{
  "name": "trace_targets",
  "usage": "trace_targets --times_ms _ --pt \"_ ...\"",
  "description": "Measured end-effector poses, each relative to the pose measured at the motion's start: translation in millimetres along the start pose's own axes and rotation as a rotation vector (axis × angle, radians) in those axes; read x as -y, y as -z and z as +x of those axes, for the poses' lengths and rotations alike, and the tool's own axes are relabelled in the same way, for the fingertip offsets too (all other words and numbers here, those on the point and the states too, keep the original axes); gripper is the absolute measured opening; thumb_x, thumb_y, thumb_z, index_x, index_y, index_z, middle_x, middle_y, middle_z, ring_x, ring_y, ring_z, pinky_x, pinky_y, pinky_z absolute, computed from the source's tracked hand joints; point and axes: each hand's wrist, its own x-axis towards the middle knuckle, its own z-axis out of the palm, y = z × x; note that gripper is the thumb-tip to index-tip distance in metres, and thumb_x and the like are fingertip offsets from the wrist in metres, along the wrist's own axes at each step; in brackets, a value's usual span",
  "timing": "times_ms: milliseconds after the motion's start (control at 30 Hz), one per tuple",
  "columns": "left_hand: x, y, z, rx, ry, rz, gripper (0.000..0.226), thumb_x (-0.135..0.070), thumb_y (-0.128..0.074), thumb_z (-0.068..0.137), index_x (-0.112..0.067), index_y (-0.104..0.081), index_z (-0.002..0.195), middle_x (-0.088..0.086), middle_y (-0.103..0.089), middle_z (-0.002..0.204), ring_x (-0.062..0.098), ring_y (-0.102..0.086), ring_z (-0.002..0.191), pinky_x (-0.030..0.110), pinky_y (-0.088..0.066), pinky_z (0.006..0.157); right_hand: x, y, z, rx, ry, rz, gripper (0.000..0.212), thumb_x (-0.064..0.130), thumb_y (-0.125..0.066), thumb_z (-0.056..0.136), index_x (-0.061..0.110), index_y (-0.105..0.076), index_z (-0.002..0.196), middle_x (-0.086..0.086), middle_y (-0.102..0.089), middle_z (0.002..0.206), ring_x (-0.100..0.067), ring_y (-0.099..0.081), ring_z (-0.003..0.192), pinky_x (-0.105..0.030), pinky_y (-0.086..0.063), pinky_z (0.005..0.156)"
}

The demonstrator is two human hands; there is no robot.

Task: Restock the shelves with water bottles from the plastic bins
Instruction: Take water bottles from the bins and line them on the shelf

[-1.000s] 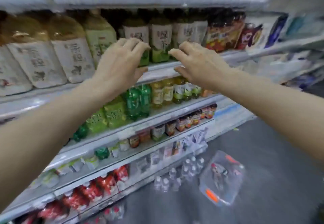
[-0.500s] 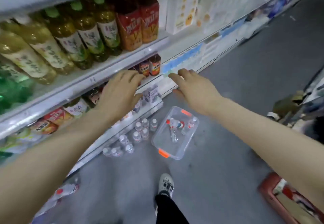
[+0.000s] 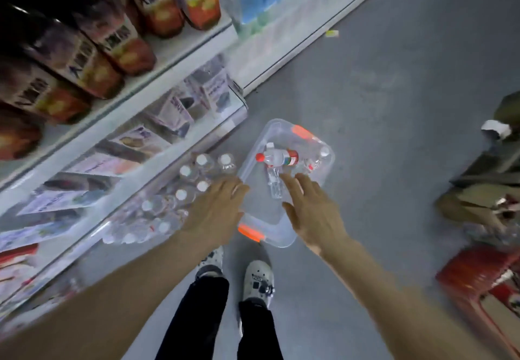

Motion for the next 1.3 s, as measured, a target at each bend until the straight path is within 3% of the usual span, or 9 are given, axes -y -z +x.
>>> trace_targets --times_ms 133,367,500,733,967,1067,1167,1233,1300 --pt "38 -108 35 0.139 0.016 -0.013 0.055 -0.021 -0.072 0.076 -0.015 -0.045 0.124 0.008 -0.043 0.132 0.031 -0.043 0.123 0.046 -0.05 0.089 -34 -107 33 0.122 -0.147 0.038 0.059 0.017 -0.062 0.092 0.016 -0.039 0.146 -0.012 -0.049 0.134 -0.035 -0.054 0.109 -0.043 -0.05 0.072" --pt "79 -244 70 0.126 -0.076 0.135 0.06 -0.004 -0.074 0.067 -0.002 -0.056 0.124 0.025 -0.04 0.143 0.043 -0.03 0.138 0.052 -0.03 0.112 -87 -251 123 0.14 -0.228 0.028 0.063 0.001 -0.053 0.088 0.016 -0.035 0.147 -0.01 -0.041 0.143 -0.034 -0.042 0.124 -0.045 -0.046 0.088" --pt "90 -283 72 0.095 -0.058 0.184 0.058 -0.011 -0.066 0.079 -0.004 -0.05 0.135 0.021 -0.025 0.155 0.037 -0.012 0.147 0.051 -0.015 0.118 -101 -301 184 0.059 -0.154 -0.023 0.061 -0.002 -0.056 0.085 0.012 -0.042 0.142 -0.014 -0.042 0.145 -0.037 -0.038 0.133 -0.049 -0.044 0.096" --pt "95 -297 73 0.081 -0.039 0.181 0.066 -0.026 -0.056 0.082 -0.006 -0.042 0.143 0.015 -0.023 0.157 0.033 -0.005 0.148 0.049 -0.009 0.12 -106 -340 220 0.035 -0.185 -0.15 0.04 0.021 -0.054 0.096 0.009 -0.048 0.133 -0.016 -0.051 0.134 -0.04 -0.037 0.134 -0.054 -0.03 0.107" --pt "92 -282 74 0.182 -0.015 0.184 0.078 -0.015 -0.066 0.075 -0.004 -0.034 0.145 0.017 -0.027 0.155 0.033 -0.002 0.149 0.047 -0.012 0.12 -129 -305 183 0.094 -0.026 -0.024 0.034 0.003 -0.063 0.086 0.002 -0.055 0.12 -0.019 -0.057 0.123 -0.044 -0.048 0.118 -0.049 -0.038 0.095" --pt "85 -254 75 0.314 -0.009 0.208 0.084 -0.019 -0.061 0.083 -0.006 -0.014 0.151 0.013 -0.02 0.157 0.031 0.006 0.148 0.042 -0.009 0.12 -134 -244 166 -0.038 -0.342 0.338 0.022 0.015 -0.058 0.094 0.007 -0.054 0.114 -0.006 -0.06 0.1 -0.027 -0.052 0.09 -0.032 -0.034 0.077" --pt "76 -212 82 0.429 0.064 0.089 0.078 -0.015 -0.059 0.089 -0.013 -0.011 0.151 0.005 -0.028 0.15 0.027 -0.022 0.144 0.036 -0.03 0.111 -136 -177 150 -0.151 -0.698 0.515 0.031 0.036 -0.059 0.095 0.011 -0.054 0.112 -0.006 -0.06 0.098 -0.029 -0.056 0.093 -0.033 -0.039 0.079" --pt "69 -174 82 0.458 0.137 -0.001 0.075 -0.014 -0.063 0.087 -0.016 -0.018 0.147 0.005 -0.036 0.141 0.026 -0.043 0.128 0.036 -0.044 0.098 -133 -131 135 -0.136 -0.777 0.567 0.032 0.046 -0.061 0.09 0.017 -0.054 0.102 -0.008 -0.063 0.097 -0.033 -0.062 0.096 -0.04 -0.047 0.085" --pt "57 -129 74 0.447 0.162 -0.033 0.069 -0.017 -0.062 0.088 -0.015 -0.022 0.144 0.006 -0.04 0.136 0.026 -0.046 0.125 0.036 -0.045 0.095 -121 -78 117 -0.069 -0.747 0.626 0.041 0.06 -0.06 0.08 0.023 -0.057 0.098 -0.006 -0.067 0.093 -0.033 -0.065 0.09 -0.045 -0.052 0.083"
